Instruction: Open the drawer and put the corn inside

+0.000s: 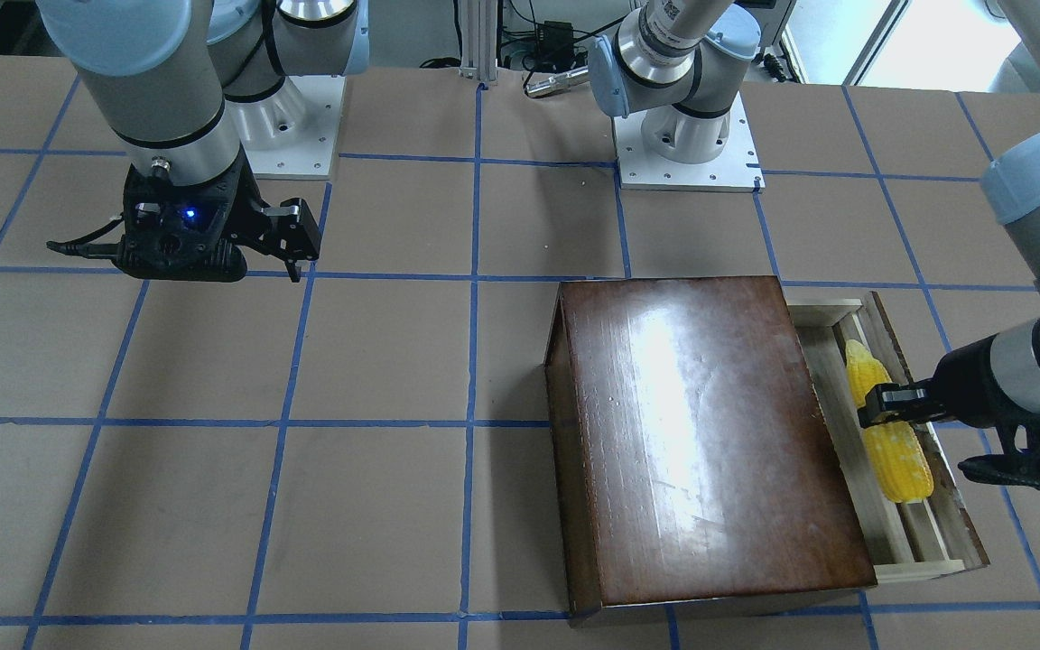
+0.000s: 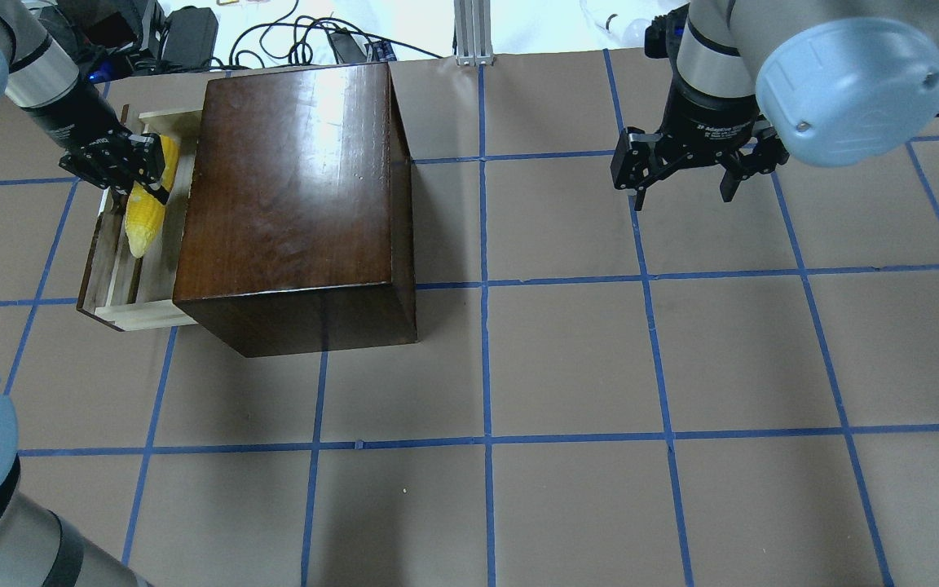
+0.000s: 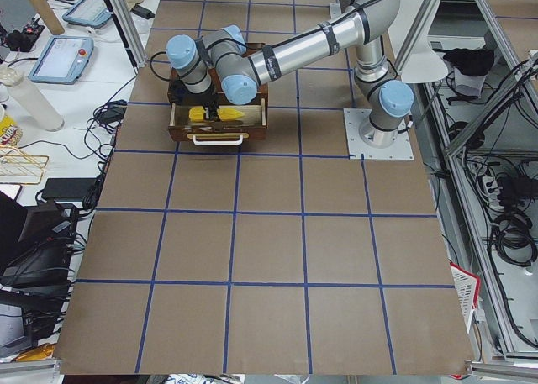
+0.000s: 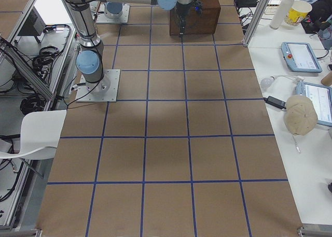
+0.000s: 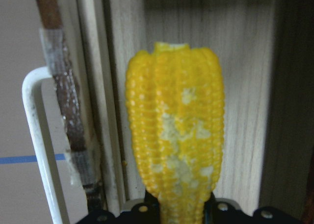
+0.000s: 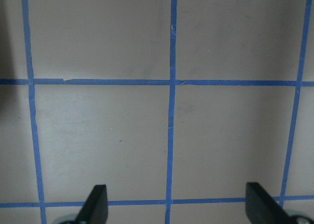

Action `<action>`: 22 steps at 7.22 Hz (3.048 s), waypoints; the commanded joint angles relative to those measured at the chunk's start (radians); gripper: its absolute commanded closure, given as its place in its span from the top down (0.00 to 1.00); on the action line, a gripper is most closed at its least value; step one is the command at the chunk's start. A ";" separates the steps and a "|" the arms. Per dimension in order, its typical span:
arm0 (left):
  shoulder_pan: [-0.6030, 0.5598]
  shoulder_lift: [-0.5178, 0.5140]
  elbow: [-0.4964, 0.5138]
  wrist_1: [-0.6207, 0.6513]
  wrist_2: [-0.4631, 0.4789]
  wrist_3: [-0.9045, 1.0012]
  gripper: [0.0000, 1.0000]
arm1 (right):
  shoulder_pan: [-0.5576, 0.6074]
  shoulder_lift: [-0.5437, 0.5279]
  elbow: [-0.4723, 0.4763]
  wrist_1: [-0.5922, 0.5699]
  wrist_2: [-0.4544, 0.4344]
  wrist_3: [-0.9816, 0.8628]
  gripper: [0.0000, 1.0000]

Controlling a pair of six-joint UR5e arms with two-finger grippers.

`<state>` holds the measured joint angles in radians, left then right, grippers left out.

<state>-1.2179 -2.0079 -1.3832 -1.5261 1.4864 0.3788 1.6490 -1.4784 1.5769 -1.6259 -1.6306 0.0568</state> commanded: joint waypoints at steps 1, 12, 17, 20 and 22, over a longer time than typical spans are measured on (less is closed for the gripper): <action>0.000 -0.029 0.000 0.004 -0.032 0.020 0.26 | 0.000 0.000 0.000 0.000 0.000 0.000 1.00; -0.107 0.221 0.102 -0.261 0.086 -0.046 1.00 | 0.000 0.000 0.000 0.001 0.002 0.000 1.00; -0.357 0.247 0.047 -0.259 0.100 -0.264 1.00 | 0.000 0.000 0.000 0.001 0.003 0.000 1.00; -0.357 0.248 0.017 -0.253 0.097 -0.268 1.00 | 0.000 0.001 0.000 0.001 0.002 0.000 1.00; -0.358 0.261 -0.016 -0.212 0.095 -0.264 1.00 | 0.000 0.001 0.000 0.001 0.002 0.000 1.00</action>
<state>-1.5749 -1.7571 -1.3785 -1.7548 1.5826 0.1133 1.6490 -1.4781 1.5769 -1.6247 -1.6289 0.0567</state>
